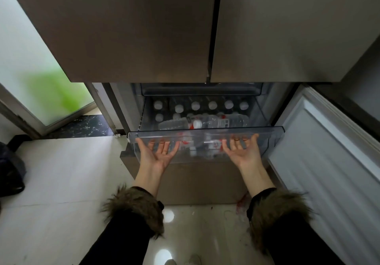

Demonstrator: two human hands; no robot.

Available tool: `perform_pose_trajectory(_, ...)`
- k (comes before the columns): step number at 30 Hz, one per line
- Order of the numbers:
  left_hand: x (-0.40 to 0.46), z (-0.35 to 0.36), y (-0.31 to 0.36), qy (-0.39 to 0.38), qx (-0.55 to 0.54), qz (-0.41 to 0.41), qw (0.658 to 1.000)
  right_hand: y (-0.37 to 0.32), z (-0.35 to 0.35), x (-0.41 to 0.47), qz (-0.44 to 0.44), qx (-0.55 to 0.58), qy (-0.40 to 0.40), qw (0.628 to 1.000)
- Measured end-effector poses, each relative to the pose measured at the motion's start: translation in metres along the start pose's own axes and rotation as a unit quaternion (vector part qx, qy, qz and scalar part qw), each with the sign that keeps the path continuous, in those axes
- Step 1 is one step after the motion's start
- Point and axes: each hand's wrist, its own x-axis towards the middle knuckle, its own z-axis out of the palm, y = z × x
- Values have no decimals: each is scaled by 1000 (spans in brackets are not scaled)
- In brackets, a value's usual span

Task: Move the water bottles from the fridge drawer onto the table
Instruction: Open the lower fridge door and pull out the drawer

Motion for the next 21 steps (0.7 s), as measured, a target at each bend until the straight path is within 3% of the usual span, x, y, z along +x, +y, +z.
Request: perform_pose_trajectory(21,-47,-35,-9,13,33,6,999,0,-31,-43,15,2,34,999)
